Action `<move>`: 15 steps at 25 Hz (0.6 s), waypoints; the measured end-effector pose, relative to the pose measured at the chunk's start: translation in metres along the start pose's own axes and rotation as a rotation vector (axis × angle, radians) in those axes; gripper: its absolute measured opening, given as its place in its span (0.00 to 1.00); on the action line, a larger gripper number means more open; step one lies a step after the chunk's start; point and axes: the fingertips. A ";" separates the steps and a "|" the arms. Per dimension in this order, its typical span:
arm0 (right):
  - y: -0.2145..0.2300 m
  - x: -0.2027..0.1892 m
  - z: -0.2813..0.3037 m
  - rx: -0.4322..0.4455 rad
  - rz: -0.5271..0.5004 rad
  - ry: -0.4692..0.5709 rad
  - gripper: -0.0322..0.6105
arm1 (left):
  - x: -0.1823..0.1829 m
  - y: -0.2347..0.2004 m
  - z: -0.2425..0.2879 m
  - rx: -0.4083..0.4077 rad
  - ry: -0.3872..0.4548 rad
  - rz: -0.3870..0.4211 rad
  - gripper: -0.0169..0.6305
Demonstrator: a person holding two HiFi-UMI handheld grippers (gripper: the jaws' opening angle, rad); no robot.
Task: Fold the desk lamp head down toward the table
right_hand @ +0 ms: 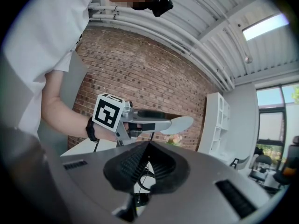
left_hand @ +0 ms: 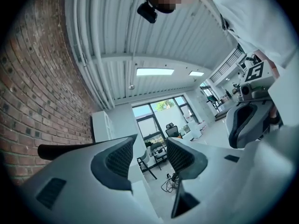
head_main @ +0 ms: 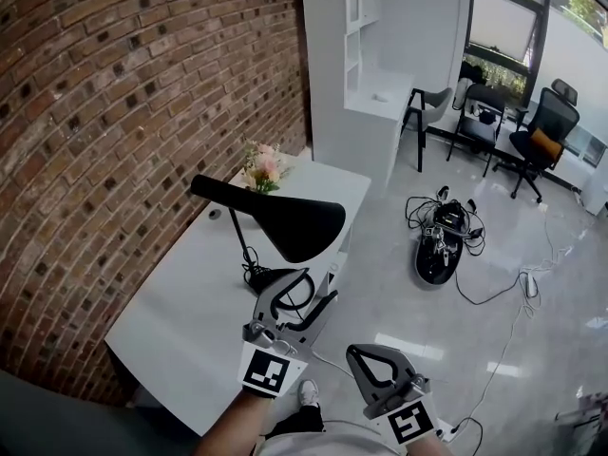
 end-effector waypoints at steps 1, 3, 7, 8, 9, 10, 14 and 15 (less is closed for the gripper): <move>0.003 0.001 0.003 -0.003 -0.001 0.002 0.07 | 0.000 -0.004 0.003 -0.003 0.005 0.006 0.35; 0.008 0.002 0.007 -0.008 0.002 0.008 0.07 | 0.001 -0.009 0.008 -0.010 0.011 0.017 0.35; 0.013 0.001 0.015 -0.013 0.023 0.012 0.07 | -0.006 -0.016 0.015 -0.021 0.009 0.013 0.35; 0.013 0.001 0.017 -0.012 0.030 0.014 0.07 | -0.009 -0.018 0.016 -0.024 0.007 0.007 0.35; 0.013 0.001 0.020 -0.008 0.030 0.013 0.07 | -0.012 -0.020 0.017 -0.026 0.003 0.002 0.35; 0.013 0.001 0.022 -0.004 0.029 0.010 0.07 | -0.015 -0.021 0.018 -0.030 0.000 0.000 0.35; 0.017 -0.001 0.027 -0.009 0.059 0.015 0.07 | -0.018 -0.022 0.019 -0.044 -0.008 0.011 0.35; 0.017 -0.002 0.028 -0.007 0.056 0.013 0.07 | -0.020 -0.020 0.019 -0.050 -0.016 0.012 0.35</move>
Point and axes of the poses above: the fingertips, and each gripper's own axes: z forward along the fingers, y to its right, x out of its top, and after that the axes turned 7 degrees about z, right-handed
